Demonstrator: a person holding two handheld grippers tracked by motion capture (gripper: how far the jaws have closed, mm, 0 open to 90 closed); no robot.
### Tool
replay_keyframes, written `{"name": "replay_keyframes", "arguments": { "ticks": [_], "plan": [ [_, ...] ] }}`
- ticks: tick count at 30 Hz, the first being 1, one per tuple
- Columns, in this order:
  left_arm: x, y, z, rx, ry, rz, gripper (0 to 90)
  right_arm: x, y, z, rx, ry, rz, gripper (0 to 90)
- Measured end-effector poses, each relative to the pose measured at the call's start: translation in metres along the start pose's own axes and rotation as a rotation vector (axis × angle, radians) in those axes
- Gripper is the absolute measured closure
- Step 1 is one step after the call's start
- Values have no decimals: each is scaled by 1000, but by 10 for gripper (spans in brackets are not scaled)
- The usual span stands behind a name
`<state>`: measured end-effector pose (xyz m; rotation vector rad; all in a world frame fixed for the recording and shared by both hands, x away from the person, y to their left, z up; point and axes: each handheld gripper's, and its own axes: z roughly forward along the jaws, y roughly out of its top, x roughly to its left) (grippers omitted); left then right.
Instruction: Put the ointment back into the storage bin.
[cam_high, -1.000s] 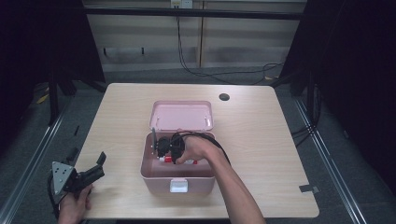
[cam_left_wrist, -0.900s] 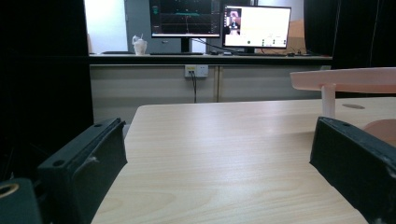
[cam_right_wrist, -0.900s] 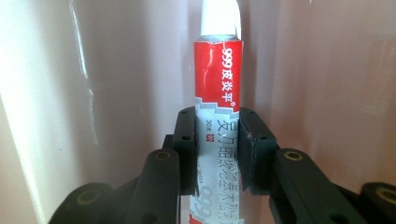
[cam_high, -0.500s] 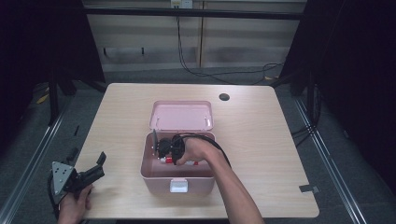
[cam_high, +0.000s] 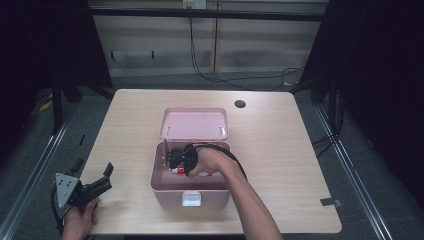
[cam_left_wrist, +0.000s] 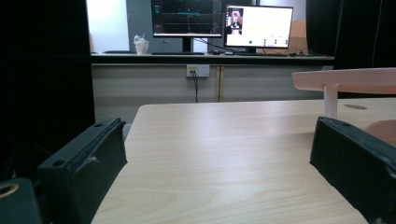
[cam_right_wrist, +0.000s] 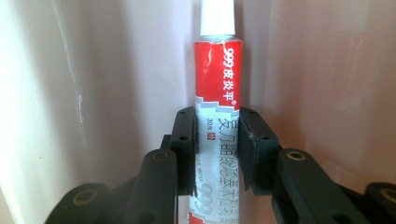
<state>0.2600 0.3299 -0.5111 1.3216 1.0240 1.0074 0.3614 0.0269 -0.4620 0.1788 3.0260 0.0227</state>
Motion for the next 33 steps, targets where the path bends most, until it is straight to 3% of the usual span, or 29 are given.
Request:
{"name": "replay_keyframes", "arguments": {
  "ticks": [15, 21, 24, 33],
  "plan": [
    [0, 0, 0, 0, 0, -1, 34, 1, -3, -12, -6, 23, -2, 589],
    [0, 0, 0, 1, 0, 0, 34, 2, -7, -18, -38, 37, 20, 513],
    [0, 0, 0, 0, 0, -1, 34, 2, -9, -22, -28, 57, 37, 460],
    [0, 0, 0, 0, 1, -1, 34, 2, -15, -36, -81, 73, 65, 404]
  ]
}}
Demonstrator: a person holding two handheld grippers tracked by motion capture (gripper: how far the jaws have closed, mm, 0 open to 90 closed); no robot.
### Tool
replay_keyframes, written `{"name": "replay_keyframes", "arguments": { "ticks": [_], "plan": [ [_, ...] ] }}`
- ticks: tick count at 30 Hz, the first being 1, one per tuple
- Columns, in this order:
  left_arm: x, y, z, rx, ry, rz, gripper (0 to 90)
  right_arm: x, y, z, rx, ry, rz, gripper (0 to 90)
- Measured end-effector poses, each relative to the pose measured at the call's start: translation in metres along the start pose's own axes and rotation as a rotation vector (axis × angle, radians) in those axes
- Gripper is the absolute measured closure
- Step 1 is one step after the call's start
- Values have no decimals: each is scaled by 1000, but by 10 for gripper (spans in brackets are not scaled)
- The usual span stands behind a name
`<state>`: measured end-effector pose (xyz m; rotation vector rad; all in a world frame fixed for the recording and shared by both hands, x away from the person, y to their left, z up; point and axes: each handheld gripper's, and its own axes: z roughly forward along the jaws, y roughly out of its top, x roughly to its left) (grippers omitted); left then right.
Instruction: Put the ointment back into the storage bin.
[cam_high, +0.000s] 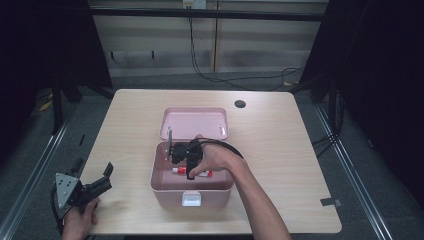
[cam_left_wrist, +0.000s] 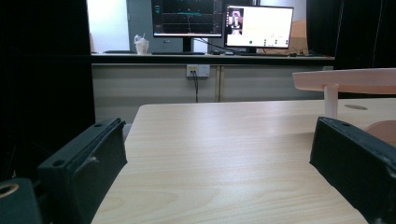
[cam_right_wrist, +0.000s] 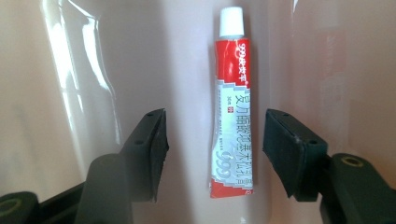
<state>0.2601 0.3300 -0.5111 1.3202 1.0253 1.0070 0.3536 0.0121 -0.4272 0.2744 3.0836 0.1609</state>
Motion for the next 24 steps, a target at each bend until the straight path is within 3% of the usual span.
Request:
{"name": "replay_keyframes", "arguments": {
  "ticks": [11, 24],
  "plan": [
    [0, 0, 0, 1, 0, 2, 34, 4, -7, -12, -29, 15, 13, 400],
    [0, 0, 0, 0, 1, 0, 34, 10, -26, -36, -119, 25, 58, 392]
  ]
}}
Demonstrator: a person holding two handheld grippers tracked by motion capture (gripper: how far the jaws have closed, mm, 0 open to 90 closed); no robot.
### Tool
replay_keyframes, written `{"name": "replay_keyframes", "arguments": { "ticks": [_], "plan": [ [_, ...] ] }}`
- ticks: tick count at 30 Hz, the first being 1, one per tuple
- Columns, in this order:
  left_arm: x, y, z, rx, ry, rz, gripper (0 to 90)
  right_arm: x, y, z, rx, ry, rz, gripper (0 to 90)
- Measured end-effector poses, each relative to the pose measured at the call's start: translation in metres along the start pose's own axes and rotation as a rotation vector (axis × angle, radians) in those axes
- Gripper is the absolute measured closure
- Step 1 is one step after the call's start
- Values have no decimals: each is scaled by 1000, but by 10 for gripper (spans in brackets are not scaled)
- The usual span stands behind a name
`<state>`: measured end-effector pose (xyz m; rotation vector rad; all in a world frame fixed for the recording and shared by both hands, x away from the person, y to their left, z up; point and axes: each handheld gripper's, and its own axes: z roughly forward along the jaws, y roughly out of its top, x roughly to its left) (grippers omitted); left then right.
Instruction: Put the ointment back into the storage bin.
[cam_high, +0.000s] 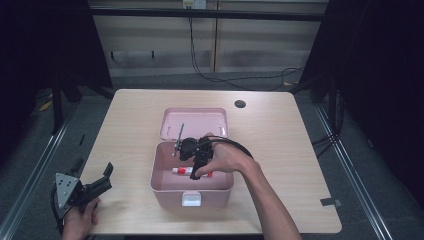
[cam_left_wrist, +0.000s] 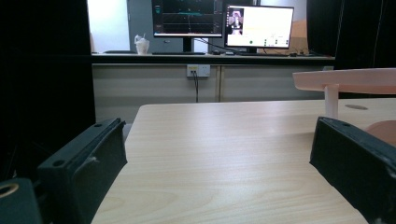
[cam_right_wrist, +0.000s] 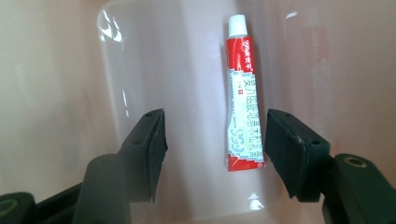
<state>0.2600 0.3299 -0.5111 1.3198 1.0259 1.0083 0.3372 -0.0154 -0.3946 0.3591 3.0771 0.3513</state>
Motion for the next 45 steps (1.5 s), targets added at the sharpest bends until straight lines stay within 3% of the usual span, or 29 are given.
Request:
{"name": "replay_keyframes", "arguments": {
  "ticks": [17, 23, 36, 45],
  "plan": [
    [0, 0, 0, 0, 1, 0, 34, 2, -35, -36, -117, -4, 77, 408],
    [0, 0, 0, 2, 1, 3, 34, 1, -48, -52, -136, -5, 86, 414],
    [0, 0, 0, 3, 0, 4, 34, 3, -87, -90, -126, -13, 109, 401],
    [0, 0, 0, 3, 0, 4, 34, 4, -120, -98, -110, -12, 154, 390]
  ]
}}
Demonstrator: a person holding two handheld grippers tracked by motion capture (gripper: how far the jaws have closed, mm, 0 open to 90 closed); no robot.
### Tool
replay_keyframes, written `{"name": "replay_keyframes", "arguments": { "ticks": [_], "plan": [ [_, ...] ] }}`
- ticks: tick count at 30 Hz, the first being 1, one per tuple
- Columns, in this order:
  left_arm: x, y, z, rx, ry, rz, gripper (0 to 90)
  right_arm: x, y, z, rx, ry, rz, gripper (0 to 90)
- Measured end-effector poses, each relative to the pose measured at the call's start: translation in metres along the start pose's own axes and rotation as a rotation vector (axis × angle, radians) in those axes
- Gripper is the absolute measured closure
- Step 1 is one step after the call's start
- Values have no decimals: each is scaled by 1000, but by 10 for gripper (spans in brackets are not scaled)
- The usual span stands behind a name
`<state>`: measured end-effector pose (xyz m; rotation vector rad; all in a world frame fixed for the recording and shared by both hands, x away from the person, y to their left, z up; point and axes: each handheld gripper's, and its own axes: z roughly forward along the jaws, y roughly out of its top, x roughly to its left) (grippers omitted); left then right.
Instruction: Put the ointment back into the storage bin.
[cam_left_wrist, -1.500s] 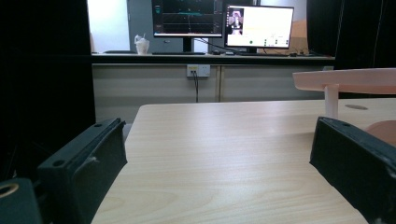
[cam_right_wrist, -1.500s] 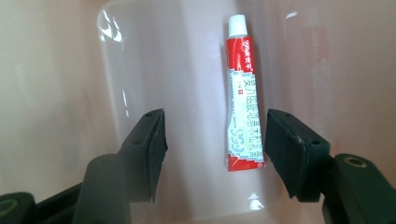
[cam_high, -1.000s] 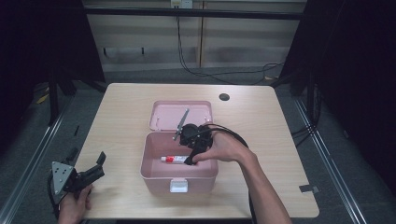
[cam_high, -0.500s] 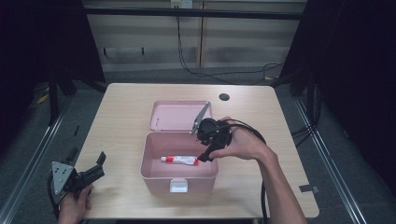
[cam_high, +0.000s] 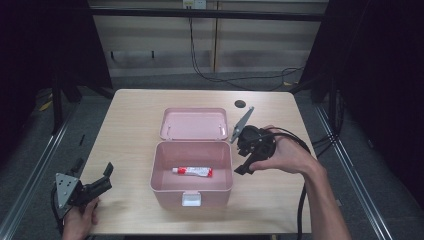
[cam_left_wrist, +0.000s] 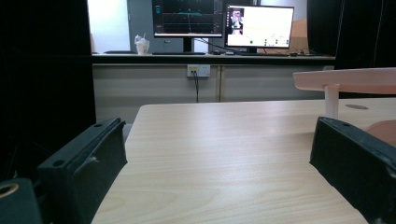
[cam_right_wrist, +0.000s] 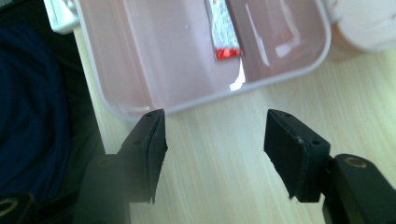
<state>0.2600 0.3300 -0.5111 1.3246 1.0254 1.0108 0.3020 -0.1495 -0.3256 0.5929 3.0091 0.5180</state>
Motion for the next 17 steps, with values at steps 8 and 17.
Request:
{"name": "replay_keyframes", "arguments": {
  "ticks": [8, 17],
  "plan": [
    [0, 0, 0, -1, 0, -1, 34, 0, -24, 7, 16, -7, 36, 367],
    [0, 0, 0, 0, 2, 5, 34, 1, -47, 23, 26, -29, 77, 313]
  ]
}}
